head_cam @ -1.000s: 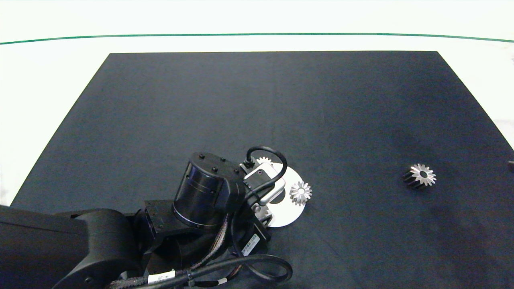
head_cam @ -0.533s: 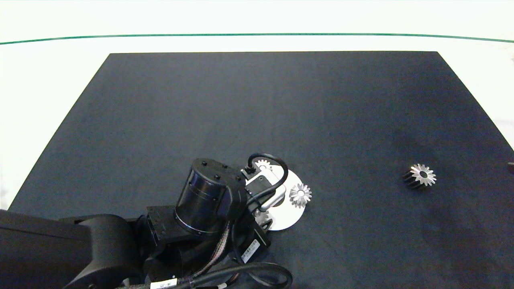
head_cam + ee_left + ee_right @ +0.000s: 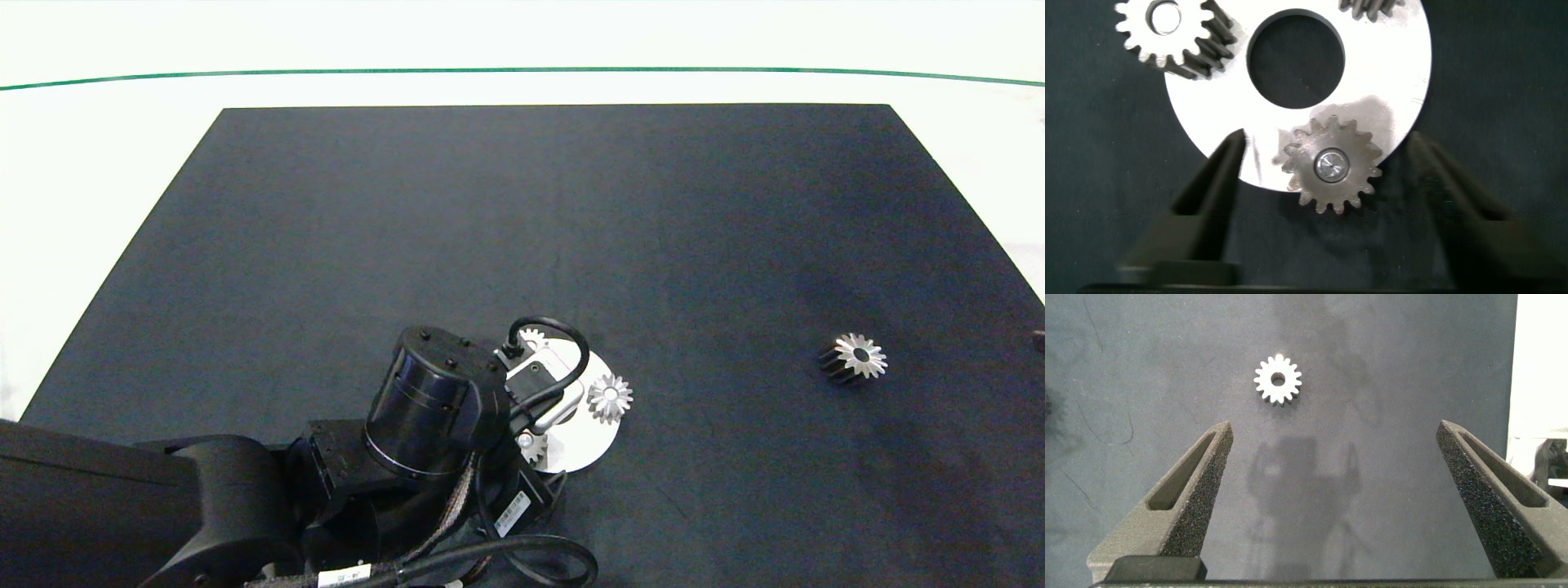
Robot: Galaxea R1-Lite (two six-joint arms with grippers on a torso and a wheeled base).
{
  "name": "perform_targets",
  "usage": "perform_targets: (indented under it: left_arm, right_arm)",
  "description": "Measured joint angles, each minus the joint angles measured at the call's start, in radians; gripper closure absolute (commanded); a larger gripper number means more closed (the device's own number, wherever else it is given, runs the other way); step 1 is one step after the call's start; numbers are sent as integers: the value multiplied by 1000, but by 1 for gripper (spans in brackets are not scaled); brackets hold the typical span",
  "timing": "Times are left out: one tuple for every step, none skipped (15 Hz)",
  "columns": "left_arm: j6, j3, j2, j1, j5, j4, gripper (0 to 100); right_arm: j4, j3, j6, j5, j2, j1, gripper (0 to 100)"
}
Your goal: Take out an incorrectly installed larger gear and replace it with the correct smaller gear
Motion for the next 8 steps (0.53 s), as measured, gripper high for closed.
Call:
perform_targets:
  left_arm:
    - [0, 0, -6, 0, 0, 2, 0]
    - [0, 1, -15, -1, 0, 3, 0]
    - [0, 3, -28, -1, 0, 6, 0]
    - [0, 5, -45, -4, 1, 7, 0]
    - [0, 7, -63, -7, 1, 10, 0]
    - [0, 8, -82, -8, 2, 15, 0]
    - [1, 7, -105, -9, 2, 31, 0]
    - [2, -3, -132, -8, 2, 49, 0]
  right_arm:
    - [0, 0, 0, 0, -1, 0, 0]
    - [0, 0, 0, 0, -2, 0, 0]
    - [0, 0, 0, 0, -3, 0, 0]
    - [0, 0, 0, 0, -3, 0, 0]
    - [0, 0, 0, 0, -3, -1, 0]
    - [0, 0, 0, 0, -4, -1, 0]
    - [0, 0, 0, 0, -6, -1, 0]
    - [0, 0, 0, 0, -9, -1, 0]
